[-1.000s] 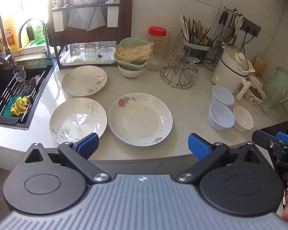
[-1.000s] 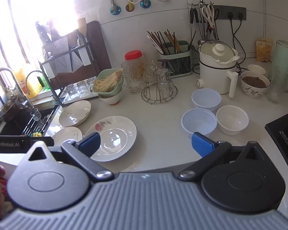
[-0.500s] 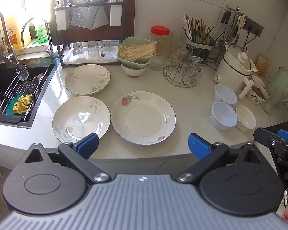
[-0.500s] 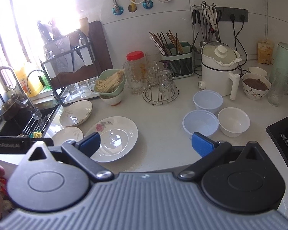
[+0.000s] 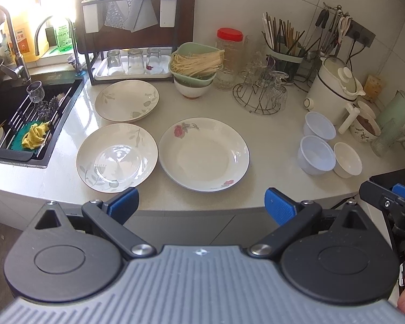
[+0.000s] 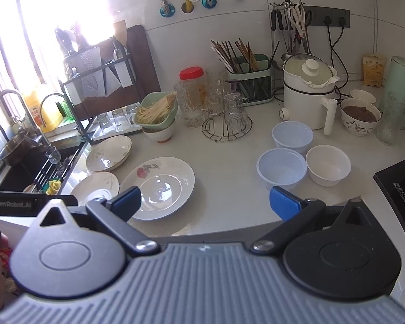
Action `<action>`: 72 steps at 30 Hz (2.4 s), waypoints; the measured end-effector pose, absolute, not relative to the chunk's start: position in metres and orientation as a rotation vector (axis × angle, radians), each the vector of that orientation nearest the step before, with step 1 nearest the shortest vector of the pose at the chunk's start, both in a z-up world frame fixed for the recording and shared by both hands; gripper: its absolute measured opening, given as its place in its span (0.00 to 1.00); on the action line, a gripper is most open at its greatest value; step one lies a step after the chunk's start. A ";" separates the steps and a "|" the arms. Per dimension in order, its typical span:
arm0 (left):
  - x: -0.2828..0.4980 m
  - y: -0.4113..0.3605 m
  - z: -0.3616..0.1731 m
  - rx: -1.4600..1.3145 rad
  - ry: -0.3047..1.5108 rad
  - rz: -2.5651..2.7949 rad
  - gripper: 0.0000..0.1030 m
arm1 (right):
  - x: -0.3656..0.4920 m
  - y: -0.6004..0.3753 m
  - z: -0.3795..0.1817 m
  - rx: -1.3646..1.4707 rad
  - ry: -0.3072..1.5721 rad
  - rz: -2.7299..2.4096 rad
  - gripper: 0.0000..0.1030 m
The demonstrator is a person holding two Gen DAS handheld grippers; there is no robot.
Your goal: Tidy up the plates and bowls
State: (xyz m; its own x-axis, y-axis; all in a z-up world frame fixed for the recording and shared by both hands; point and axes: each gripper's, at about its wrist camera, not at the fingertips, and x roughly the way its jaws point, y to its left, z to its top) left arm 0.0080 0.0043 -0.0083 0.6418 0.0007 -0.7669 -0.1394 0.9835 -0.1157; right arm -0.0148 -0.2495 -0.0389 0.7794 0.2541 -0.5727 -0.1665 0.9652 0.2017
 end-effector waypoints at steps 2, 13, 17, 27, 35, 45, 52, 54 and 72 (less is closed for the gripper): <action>0.007 0.003 -0.008 -0.164 0.874 0.080 0.98 | -0.015 -0.250 -0.039 0.142 0.647 0.232 1.00; 0.004 0.004 -0.002 -0.166 0.875 0.097 0.98 | -0.015 -0.254 -0.037 0.127 0.662 0.240 1.00; 0.005 0.005 0.001 -0.173 0.877 0.093 0.98 | -0.015 -0.254 -0.034 0.118 0.662 0.242 1.00; 0.007 0.002 0.008 -0.202 0.856 0.081 0.98 | -0.008 -0.259 -0.034 0.139 0.664 0.286 1.00; 0.011 -0.006 -0.001 -0.202 0.866 0.077 0.98 | -0.009 -0.266 -0.041 0.133 0.654 0.293 1.00; 0.015 -0.017 -0.022 -0.186 0.811 0.186 0.98 | 0.003 -0.275 -0.067 0.185 0.647 0.358 1.00; 0.034 -0.024 -0.049 -0.155 0.896 0.142 0.98 | 0.009 -0.273 -0.089 0.199 0.653 0.342 1.00; 0.040 -0.025 -0.058 -0.151 0.900 0.121 0.98 | 0.010 -0.271 -0.095 0.202 0.652 0.334 1.00; 0.085 0.076 -0.086 -0.183 0.851 0.139 0.98 | 0.035 -0.191 -0.123 0.240 0.625 0.342 1.00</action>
